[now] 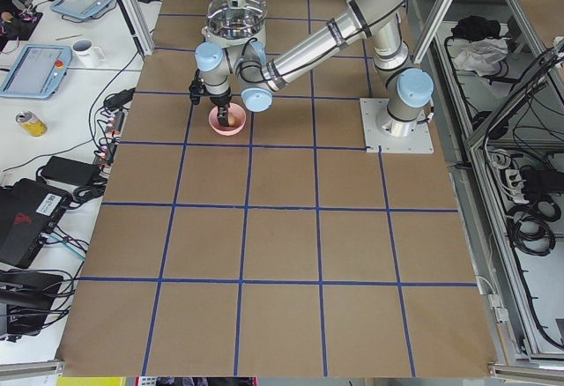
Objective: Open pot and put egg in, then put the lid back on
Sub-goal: 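Grasp the lid knob with the right gripper and lift the lid off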
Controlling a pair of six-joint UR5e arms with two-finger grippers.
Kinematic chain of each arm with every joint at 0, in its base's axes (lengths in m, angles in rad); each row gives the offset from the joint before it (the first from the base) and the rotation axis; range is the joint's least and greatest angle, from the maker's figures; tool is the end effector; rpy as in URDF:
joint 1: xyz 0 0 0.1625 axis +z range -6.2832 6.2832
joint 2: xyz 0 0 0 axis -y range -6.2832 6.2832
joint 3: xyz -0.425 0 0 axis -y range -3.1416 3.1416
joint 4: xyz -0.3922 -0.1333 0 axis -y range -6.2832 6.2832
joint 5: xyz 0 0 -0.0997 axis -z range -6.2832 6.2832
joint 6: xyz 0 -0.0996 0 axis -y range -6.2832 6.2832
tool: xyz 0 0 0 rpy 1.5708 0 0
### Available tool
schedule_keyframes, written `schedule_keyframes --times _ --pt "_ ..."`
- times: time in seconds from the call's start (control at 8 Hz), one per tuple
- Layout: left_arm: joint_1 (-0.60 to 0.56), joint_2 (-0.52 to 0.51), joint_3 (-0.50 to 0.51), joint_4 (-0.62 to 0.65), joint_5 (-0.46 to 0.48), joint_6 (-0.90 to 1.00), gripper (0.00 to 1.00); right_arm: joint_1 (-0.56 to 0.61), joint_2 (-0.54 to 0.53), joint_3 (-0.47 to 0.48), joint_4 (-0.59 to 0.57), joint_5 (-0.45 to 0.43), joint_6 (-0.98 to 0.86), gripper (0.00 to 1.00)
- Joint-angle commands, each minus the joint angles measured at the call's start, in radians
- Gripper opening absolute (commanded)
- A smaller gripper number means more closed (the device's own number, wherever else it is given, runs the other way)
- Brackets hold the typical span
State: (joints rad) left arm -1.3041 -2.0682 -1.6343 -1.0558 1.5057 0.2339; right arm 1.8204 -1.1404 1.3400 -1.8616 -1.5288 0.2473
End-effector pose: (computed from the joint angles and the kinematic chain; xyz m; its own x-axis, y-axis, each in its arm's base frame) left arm 0.0312 -0.6445 0.2235 -0.9966 -0.0353 0.0738 -0.0332 0.9990 0.0296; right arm 0.2987 -0.6154 0.3810 -0.9980 -0.0067 -0.0628 -0.0017 0.9969 -0.0781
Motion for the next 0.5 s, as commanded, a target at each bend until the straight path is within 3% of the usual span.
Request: schedule_keyframes --times 0.0,0.38 --pt "0.0 -0.007 -0.013 0.002 -0.042 -0.039 0.87 -0.094 -0.112 0.001 0.114 -0.007 -0.151 0.0" --pt "0.0 -0.029 -0.021 0.049 -0.035 -0.035 0.86 -0.249 -0.208 0.013 0.191 -0.042 -0.381 0.0"
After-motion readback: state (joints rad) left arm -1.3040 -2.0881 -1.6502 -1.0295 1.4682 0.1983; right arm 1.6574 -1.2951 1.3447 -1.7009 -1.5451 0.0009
